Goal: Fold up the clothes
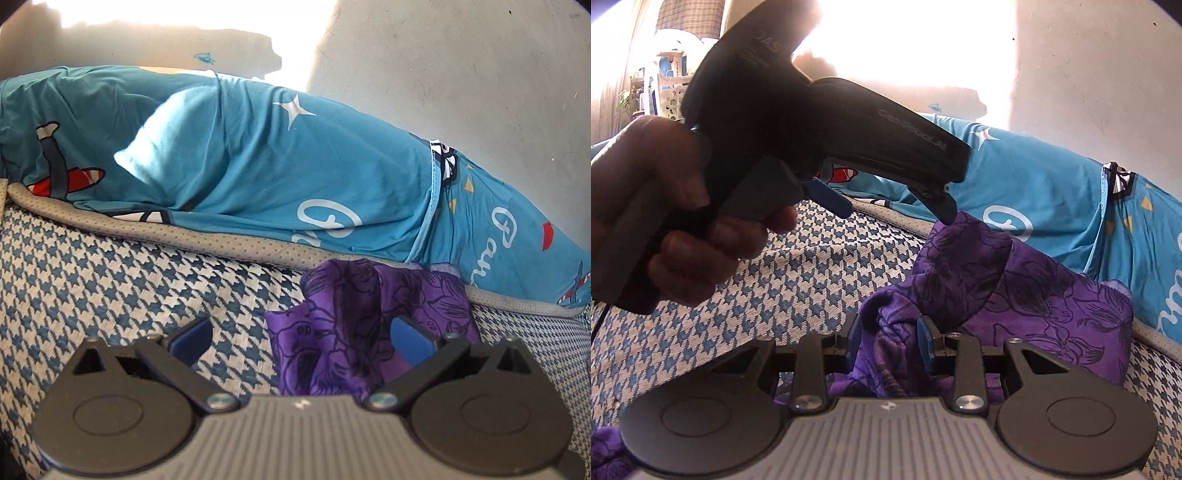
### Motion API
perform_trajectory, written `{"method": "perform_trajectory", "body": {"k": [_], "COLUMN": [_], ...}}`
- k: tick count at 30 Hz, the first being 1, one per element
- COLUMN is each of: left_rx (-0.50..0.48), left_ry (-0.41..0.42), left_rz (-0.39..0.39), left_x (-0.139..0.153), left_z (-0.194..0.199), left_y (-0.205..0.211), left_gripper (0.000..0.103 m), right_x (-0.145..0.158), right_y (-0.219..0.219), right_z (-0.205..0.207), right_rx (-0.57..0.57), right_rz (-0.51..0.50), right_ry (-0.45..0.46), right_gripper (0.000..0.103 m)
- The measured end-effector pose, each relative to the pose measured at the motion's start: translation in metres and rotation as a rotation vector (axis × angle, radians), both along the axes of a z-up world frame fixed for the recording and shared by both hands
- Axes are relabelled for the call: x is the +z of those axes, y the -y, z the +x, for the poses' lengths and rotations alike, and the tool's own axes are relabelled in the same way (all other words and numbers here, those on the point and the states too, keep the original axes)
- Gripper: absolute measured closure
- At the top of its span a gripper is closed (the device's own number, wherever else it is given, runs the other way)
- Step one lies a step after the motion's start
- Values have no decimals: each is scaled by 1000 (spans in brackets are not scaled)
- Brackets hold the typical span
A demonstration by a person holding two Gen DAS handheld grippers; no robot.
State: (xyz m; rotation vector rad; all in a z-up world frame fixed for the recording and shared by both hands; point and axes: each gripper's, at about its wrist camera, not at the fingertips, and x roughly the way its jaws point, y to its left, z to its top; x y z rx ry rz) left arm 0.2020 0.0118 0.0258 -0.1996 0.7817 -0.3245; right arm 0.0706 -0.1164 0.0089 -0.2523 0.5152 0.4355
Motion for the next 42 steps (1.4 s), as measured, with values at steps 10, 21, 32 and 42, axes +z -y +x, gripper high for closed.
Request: {"method": "perform_trajectory", "body": {"k": [10,21,32,42], "left_rx": [-58,-22,15,51], "left_ry": [-82,-97,-128,-128], "left_rz": [57,87,77,64], "left_x": [-31,-44,-54,-54], "left_z": [22,28,35,34], "left_y": [20,28,23,12], "left_gripper": [26,63,61,52], "right_x": [-4,-8,-28,-20], "right_y": [-4,-8,-15,-9], "right_z": [9,0,-13,-11], "right_rx": [20,77,180,175], "right_rz": [-29,-119,-250,-204], "right_ry": [36,66,84,67], "right_gripper": [71,94,95,88]}}
